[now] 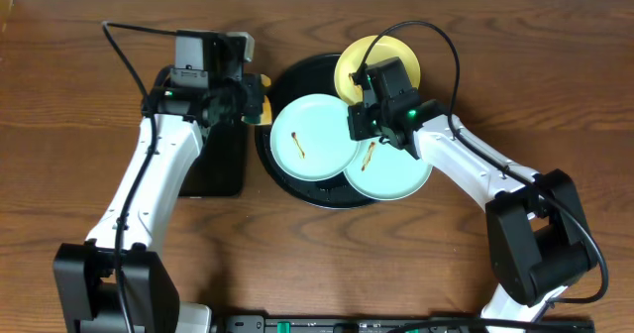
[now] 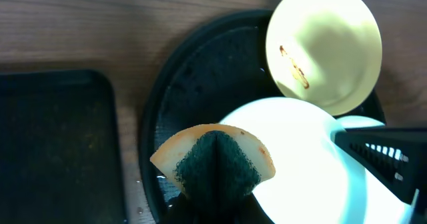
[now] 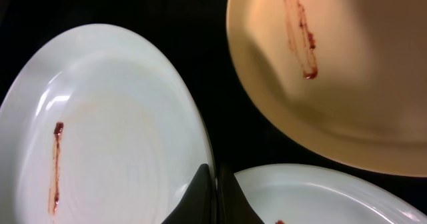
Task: Clean dirty plates on tray and stack at the side
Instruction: 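Move the sponge with the left gripper over the held mint-green plate, then scrub the sauce smear on the mint-green plate with the sponge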
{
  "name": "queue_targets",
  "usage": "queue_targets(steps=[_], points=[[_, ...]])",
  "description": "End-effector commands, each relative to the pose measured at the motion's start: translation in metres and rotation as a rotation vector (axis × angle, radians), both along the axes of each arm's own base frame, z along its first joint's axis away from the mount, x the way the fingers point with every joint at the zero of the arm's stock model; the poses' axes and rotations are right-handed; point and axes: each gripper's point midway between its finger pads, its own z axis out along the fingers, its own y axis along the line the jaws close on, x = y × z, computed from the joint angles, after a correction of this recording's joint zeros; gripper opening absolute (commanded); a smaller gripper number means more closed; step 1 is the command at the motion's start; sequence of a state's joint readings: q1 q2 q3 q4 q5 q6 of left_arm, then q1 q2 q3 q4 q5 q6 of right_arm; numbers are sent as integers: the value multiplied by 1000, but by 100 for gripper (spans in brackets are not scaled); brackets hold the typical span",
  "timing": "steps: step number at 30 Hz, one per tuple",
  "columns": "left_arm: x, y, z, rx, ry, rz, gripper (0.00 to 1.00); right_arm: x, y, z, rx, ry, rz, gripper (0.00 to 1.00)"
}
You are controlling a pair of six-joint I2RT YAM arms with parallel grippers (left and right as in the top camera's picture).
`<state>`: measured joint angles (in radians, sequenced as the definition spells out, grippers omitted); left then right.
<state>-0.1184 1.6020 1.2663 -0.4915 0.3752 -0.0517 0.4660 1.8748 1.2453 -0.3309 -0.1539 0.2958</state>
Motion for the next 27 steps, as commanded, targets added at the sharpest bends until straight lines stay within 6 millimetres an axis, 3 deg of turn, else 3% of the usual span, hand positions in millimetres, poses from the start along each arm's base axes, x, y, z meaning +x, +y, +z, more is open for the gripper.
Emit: queue_targets(steps=[1, 8, 15, 18, 27], points=[[-7, -8, -2, 10, 1, -28, 8, 2, -5, -7, 9, 38, -102, 1], [-19, -25, -18, 19, 26, -72, 8, -1, -6, -21, -23, 64, -179, 1], [-22, -27, -31, 51, 37, -71, 7, 2, -1, -18, -111, -24, -204, 1], [-19, -28, -35, 51, 35, -73, 8, 1, 10, -14, -100, -50, -191, 1], [-15, -29, -35, 48, 22, -72, 8, 3, 21, -14, -91, -84, -210, 1]])
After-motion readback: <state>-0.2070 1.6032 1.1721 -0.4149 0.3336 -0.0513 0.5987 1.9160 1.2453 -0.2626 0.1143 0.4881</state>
